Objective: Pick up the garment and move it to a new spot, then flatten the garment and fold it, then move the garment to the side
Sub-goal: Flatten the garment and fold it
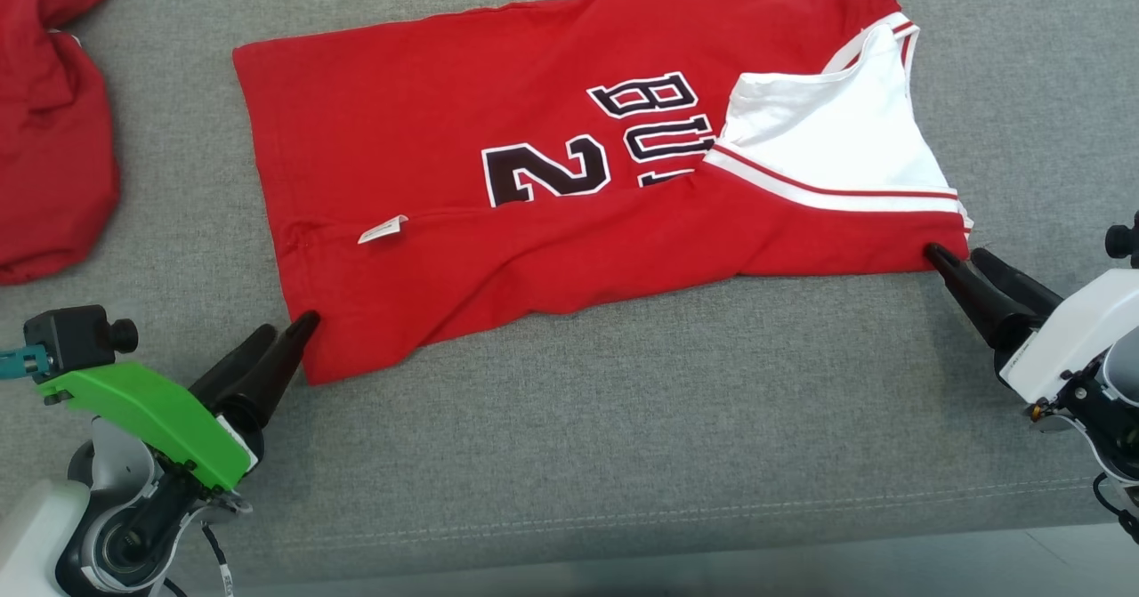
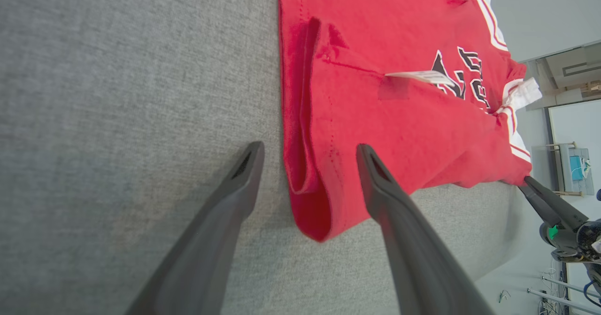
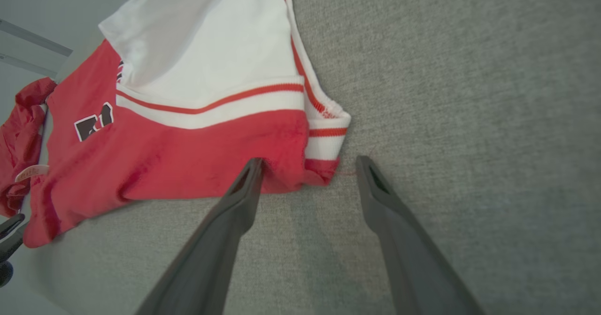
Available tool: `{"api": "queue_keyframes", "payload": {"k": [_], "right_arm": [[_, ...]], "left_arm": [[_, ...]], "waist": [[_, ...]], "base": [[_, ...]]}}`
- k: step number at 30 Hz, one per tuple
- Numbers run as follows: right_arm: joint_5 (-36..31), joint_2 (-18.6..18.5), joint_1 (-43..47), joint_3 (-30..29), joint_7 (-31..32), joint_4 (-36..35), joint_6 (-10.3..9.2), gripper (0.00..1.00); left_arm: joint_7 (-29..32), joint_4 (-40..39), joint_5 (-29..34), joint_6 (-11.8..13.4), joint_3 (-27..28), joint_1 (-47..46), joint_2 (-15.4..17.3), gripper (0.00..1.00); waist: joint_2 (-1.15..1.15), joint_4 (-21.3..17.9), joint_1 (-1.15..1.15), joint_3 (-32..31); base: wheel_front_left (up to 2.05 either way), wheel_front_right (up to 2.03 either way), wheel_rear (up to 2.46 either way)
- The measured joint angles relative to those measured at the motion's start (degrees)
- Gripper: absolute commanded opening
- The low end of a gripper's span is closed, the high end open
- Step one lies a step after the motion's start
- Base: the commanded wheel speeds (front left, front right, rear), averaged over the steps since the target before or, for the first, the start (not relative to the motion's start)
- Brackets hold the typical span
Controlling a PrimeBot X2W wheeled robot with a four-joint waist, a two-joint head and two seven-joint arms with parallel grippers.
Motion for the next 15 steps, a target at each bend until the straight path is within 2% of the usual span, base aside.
{"api": "queue_keyframes", "payload": {"k": [15], "right_arm": [[0.0, 0.1, -0.1, -0.1, -1.1, 1.6, 1.44, 1.00]], "left_arm": [[0.1, -1.2, 1.6, -0.6, -2.5, 0.0, 0.5, 1.00]], "waist": [[0.00, 0.2, 0.00, 1.2]], "base": [[0.00, 0.00, 0.00]]}}
